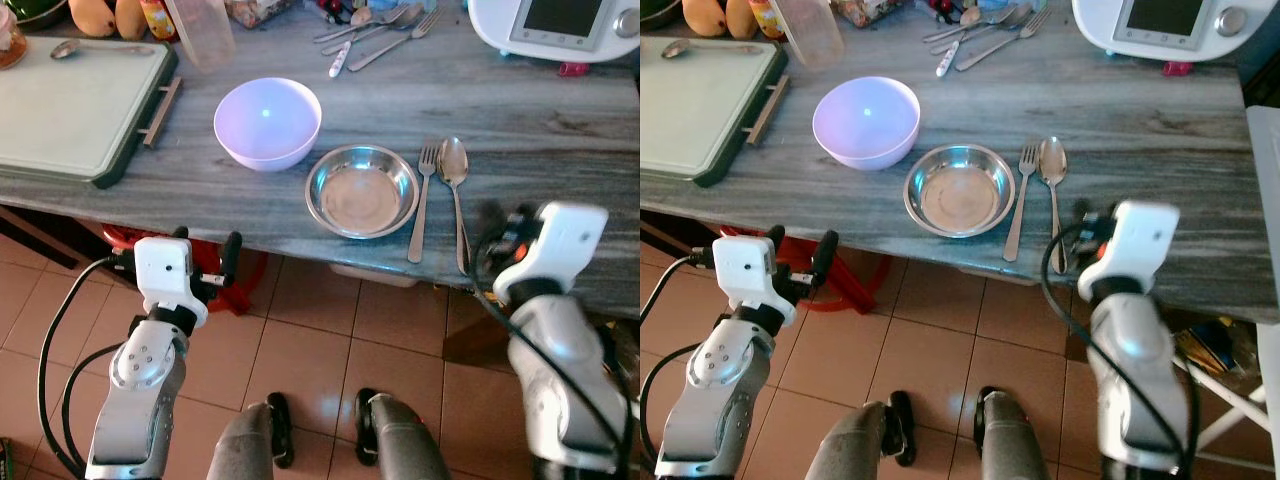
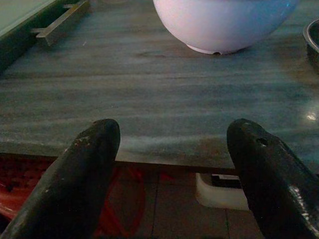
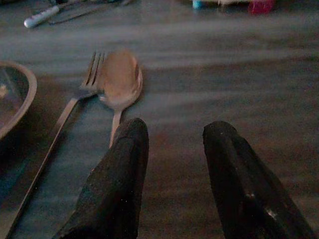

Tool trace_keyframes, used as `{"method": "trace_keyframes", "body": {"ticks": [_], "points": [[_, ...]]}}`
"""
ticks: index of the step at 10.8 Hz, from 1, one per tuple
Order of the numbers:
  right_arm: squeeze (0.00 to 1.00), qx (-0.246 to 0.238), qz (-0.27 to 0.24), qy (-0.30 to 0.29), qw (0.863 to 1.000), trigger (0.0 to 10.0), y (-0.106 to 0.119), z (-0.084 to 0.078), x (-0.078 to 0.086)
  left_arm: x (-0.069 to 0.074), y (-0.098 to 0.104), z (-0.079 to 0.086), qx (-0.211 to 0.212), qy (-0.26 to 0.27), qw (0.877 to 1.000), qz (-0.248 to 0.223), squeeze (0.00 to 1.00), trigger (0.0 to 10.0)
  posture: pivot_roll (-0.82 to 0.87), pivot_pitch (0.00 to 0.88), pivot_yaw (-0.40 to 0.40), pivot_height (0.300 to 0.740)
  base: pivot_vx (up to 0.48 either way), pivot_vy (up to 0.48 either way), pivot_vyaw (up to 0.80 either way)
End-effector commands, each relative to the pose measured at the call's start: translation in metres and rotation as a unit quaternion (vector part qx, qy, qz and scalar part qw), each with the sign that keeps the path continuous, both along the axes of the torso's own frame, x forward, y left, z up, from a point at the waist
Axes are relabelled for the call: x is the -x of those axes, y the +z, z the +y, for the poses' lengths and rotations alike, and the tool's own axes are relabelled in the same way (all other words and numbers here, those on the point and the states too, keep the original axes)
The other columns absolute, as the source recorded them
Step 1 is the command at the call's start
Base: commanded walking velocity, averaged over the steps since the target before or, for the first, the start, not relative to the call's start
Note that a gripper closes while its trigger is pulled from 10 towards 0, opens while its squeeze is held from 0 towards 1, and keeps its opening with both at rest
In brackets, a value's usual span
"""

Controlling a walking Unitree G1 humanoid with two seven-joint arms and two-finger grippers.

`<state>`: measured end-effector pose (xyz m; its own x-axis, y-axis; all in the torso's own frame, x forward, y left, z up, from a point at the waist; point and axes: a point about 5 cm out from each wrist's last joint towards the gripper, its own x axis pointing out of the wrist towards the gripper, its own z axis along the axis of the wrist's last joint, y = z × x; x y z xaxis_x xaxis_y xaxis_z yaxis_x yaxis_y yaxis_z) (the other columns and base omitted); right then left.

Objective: Setting the table

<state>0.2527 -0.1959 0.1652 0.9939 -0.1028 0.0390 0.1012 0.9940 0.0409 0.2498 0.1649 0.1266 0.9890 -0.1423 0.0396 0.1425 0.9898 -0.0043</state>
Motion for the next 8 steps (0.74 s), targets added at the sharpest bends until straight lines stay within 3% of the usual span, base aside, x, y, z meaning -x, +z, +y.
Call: {"method": "trace_keyframes", "body": {"ticks": [1,6,8], "points": [[0.00,-0.007,-0.003,0.007,1.000,10.0,0.001,0.002,0.006,0.004,0.000,0.003,-0.004,0.005,1.000,0.000,0.00,10.0,-0.04,0.259,0.058,0.740,0.000,0.000,0.00],[0.00,-0.071,0.029,0.089,0.993,10.0,-0.013,0.024,0.013,0.004,0.001,0.006,-0.014,0.016,1.000,-0.001,0.00,10.0,-0.04,0.267,0.055,0.740,0.000,0.000,0.00],[0.00,-0.079,0.039,0.097,0.991,10.0,-0.017,0.026,0.015,0.004,0.000,0.006,-0.014,0.016,1.000,0.000,0.00,10.0,-0.04,0.267,0.052,0.740,0.000,0.000,0.00]]}}
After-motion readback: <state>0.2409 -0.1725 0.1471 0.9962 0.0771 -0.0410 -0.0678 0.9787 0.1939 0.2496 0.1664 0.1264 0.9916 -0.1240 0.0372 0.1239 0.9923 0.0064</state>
